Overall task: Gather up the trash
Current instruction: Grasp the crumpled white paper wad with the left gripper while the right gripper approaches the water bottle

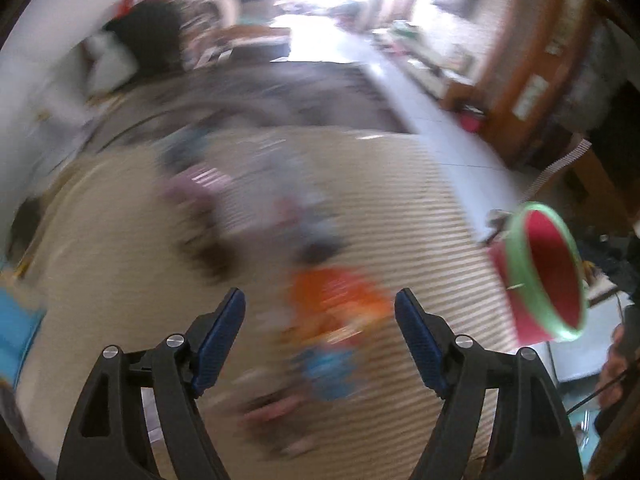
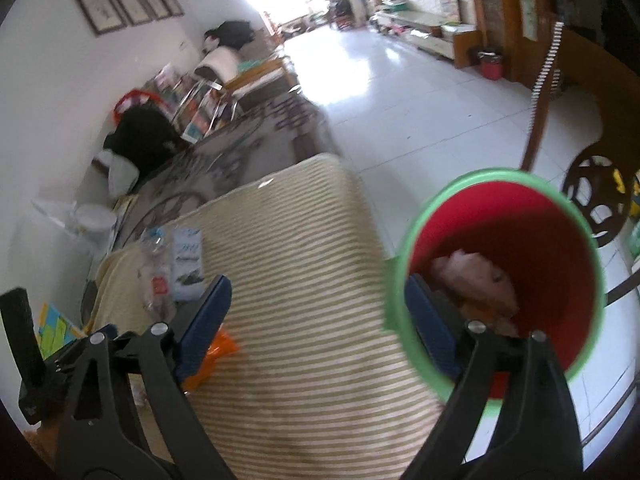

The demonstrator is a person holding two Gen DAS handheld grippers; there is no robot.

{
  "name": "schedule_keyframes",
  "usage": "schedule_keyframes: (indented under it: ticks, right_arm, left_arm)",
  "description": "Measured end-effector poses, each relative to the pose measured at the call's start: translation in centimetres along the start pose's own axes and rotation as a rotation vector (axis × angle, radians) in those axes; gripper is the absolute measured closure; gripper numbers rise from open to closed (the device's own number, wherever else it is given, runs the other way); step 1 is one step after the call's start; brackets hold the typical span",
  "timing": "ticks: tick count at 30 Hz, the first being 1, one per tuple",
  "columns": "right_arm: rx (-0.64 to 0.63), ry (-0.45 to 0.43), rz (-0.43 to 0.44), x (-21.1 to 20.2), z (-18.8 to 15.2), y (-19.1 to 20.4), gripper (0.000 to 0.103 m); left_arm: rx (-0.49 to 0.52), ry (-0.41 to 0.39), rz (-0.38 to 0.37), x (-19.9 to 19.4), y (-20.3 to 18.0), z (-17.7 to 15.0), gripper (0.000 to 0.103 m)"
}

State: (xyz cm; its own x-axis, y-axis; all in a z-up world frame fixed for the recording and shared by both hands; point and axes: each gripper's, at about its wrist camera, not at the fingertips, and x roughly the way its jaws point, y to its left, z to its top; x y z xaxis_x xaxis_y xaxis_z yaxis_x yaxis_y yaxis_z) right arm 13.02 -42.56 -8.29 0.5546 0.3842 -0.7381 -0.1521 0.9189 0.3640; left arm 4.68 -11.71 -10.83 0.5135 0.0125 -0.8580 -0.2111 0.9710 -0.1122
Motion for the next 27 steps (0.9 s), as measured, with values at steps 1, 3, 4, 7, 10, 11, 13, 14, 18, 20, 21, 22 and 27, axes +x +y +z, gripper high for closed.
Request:
schedule_keyframes:
  ticks: [1,3,4,7,10,11,13,14,18,20,21,22,27]
  right_arm:
    - [-0.011,0.011,0.005,0.5,-0.4,1.2,0.016]
    - [-0.026,0.028,0.016,1.3,-0.8,3.1,0.016]
    - [-0.036,0.035,0.023,1.7,-1.0,4.2,0.016]
    - [-0.066,0.059,0.035,2.9,-1.8,7.4,0.016]
    - [-0.102,0.080,0.044,3.9,-2.5,10.5,0.016]
    - [-0.110,0.084,0.046,4.2,-2.7,11.2,0.016]
    - [-0.131,0.093,0.048,4.8,-3.3,13.2,0.016]
    - [-0.135,0.095,0.047,4.9,-3.4,13.7,0.016]
    - [-0.156,0.103,0.038,5.9,-4.0,16.6,0.016]
    - [-0.166,0.106,0.032,6.5,-4.2,17.8,0.016]
    - [-0.170,0.109,0.027,6.9,-4.2,18.3,0.016]
    - [-0.172,0.113,0.025,7.3,-4.2,18.6,0.016]
    - [-0.202,0.126,0.000,9.8,-3.9,20.6,0.016]
  left_arm:
    - [-0.028,0.012,0.032,-0.3,2.2,-0.9,0.029]
    - [-0.060,0.047,0.087,-0.6,5.5,-2.6,0.029]
    - [-0.075,0.085,0.113,-0.5,7.4,-3.6,0.029]
    - [-0.137,0.190,0.127,0.3,11.6,-6.3,0.029]
    - [-0.227,0.271,0.078,1.6,14.6,-8.1,0.029]
    - [-0.263,0.292,0.050,2.2,15.4,-8.6,0.027]
    - [-0.312,0.310,-0.019,3.4,16.3,-8.9,0.023]
    - [-0.311,0.315,-0.041,3.9,16.5,-8.8,0.023]
    - [-0.246,0.373,-0.137,6.6,15.5,-8.0,0.033]
    - [-0.203,0.361,-0.151,6.7,15.0,-7.4,0.056]
    - [-0.182,0.370,-0.185,7.0,14.9,-7.1,0.059]
    - [-0.167,0.370,-0.188,7.1,15.0,-6.7,0.060]
    - [-0.072,0.289,-0.175,6.6,15.7,-3.9,0.063]
